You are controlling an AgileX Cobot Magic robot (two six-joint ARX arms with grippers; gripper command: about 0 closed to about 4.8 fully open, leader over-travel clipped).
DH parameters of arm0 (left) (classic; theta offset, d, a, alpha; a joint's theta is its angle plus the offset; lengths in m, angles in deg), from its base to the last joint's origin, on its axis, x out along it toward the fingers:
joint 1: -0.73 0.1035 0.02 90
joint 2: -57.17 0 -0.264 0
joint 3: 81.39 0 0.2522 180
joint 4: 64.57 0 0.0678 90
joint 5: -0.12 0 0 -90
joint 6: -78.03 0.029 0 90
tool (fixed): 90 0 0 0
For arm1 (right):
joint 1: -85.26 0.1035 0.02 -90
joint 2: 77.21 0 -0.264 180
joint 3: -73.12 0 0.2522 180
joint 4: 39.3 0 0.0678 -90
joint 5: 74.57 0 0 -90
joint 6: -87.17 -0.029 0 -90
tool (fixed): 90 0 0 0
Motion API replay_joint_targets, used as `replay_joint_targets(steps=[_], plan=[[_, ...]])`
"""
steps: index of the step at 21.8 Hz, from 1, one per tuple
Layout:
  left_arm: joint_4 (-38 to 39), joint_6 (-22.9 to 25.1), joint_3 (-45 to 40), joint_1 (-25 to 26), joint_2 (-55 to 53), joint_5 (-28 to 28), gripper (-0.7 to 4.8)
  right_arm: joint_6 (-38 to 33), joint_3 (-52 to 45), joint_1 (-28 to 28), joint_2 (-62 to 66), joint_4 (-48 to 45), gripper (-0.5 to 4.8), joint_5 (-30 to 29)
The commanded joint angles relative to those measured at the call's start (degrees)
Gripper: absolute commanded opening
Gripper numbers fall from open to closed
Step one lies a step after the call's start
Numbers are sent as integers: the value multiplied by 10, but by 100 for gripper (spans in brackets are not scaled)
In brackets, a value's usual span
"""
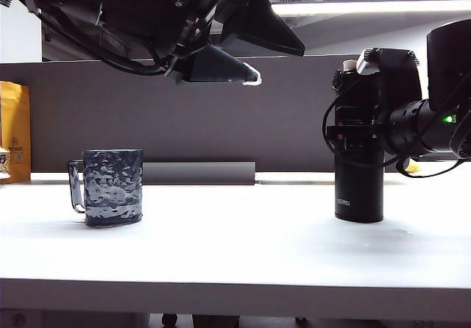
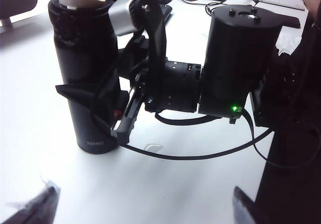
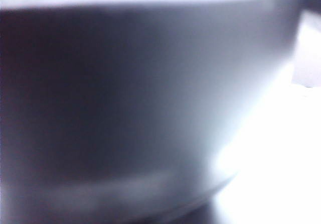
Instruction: Pick up the black thermos, pour some water into the cup, then place the black thermos back on the table.
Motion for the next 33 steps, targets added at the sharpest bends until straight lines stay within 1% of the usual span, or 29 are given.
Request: replay_joint_targets(steps=[1, 3, 5, 7, 8, 9, 10, 11, 12, 13, 14, 15, 16, 17, 18, 20, 21, 24, 26, 28, 30, 33], plan=[[-3, 0, 1, -2, 2, 0, 479, -1, 0, 1, 1, 30, 202, -1], [-3, -1, 1, -2, 3, 0, 479, -2, 0, 1, 0, 24, 471, -1], [-9, -15, 1, -2, 4, 3, 479, -2, 0, 1, -7, 25, 479, 4], [-21, -15, 1, -1, 8, 7, 479, -2, -10, 1, -27, 32, 479, 3], [-18, -15, 1, -1, 17, 7, 479, -2, -24, 1, -53, 52, 479, 2], [-10, -15, 1, -1, 33, 7, 479, -2, -40, 1, -91, 101, 479, 2], [0, -15, 1, -1, 53, 12, 479, -2, -52, 1, -134, 168, 479, 2], [27, -15, 1, -1, 95, 22, 479, -2, -63, 2, -221, 312, 301, -10], [56, -15, 1, -1, 131, 21, 390, -2, -61, 3, -289, 419, -13, -45], [97, -15, 1, -1, 173, 22, 77, -2, -61, 3, -357, 491, -11, -65], [133, -13, 1, -1, 213, 33, 7, -2, -61, 4, -425, 538, -8, -79], [159, -12, 1, -1, 238, 41, -6, -5, -61, 4, -456, 554, -8, -83], [205, -14, 1, -1, 277, 50, -6, -16, -61, 5, -524, 592, -8, -97], [238, -23, 1, -1, 303, 56, -6, -17, -61, 4, -565, 625, -8, -103], [301, -42, 0, -1, 350, 58, -6, -17, -61, 4, -630, 687, -8, -102], [357, -50, -5, -1, 397, 58, -6, -17, -62, 4, -695, 751, -8, -102], [370, -49, -12, -1, 417, 58, -6, -17, -64, 4, -721, 772, -8, -102], [372, -49, -52, -1, 478, 65, -6, -18, -89, 4, -788, 803, -8, -102], [366, -48, -89, -1, 517, 102, -6, -40, -119, 4, -823, 807, -8, -97], [361, -49, -124, -1, 544, 118, -6, -45, -155, 4, -852, 789, -8, -78], [341, -61, -165, -1, 569, 118, -6, -45, -189, 4, -884, 767, -8, -66], [274, -66, -233, -1, 589, 118, -6, -45, -234, 4, -924, 736, -8, -62]])
